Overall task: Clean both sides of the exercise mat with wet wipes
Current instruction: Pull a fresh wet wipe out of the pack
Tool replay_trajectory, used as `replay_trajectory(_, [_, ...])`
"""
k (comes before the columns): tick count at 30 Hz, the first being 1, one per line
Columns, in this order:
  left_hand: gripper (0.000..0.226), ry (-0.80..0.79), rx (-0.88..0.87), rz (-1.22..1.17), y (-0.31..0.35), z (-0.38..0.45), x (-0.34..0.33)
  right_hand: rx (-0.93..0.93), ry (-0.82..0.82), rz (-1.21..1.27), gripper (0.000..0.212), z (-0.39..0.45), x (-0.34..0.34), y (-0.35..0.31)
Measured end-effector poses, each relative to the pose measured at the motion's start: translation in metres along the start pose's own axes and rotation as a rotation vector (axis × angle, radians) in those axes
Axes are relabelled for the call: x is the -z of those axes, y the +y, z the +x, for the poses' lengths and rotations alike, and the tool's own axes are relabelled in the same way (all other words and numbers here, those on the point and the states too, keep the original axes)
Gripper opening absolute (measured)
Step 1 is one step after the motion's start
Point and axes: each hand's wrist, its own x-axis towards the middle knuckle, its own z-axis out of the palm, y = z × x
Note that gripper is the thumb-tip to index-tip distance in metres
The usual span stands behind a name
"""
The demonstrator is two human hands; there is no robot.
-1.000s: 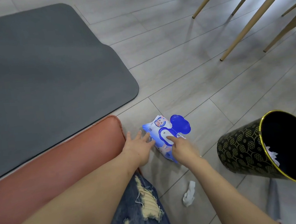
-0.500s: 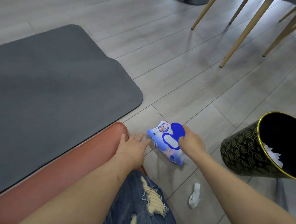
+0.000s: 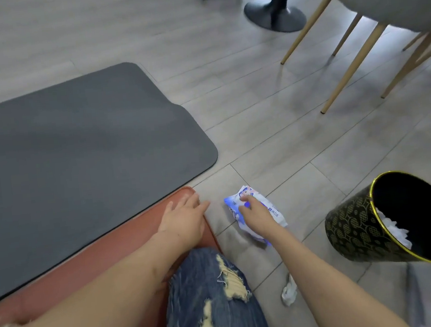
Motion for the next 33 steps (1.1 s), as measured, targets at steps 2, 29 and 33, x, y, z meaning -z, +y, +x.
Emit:
replay_trajectory(2, [0.056,0.07,0.019,-0.088,-0.002,-0.015,0.009,0.037,0.006,0.265,0.038,-0.025,0.004,-0.03])
replay_trajectory(29, [0.009,0.71,0.172,-1.206,-0.129,-0.247,0.082,0.677,-0.077,0.34,0.026,-0.239,-0.072,-0.236])
replay_trajectory(33, [0.008,0.713,0.178,-1.196,-0.149,-0.239,0.089,0.676,-0.153,0.235,0.034,-0.221,-0.089,-0.246])
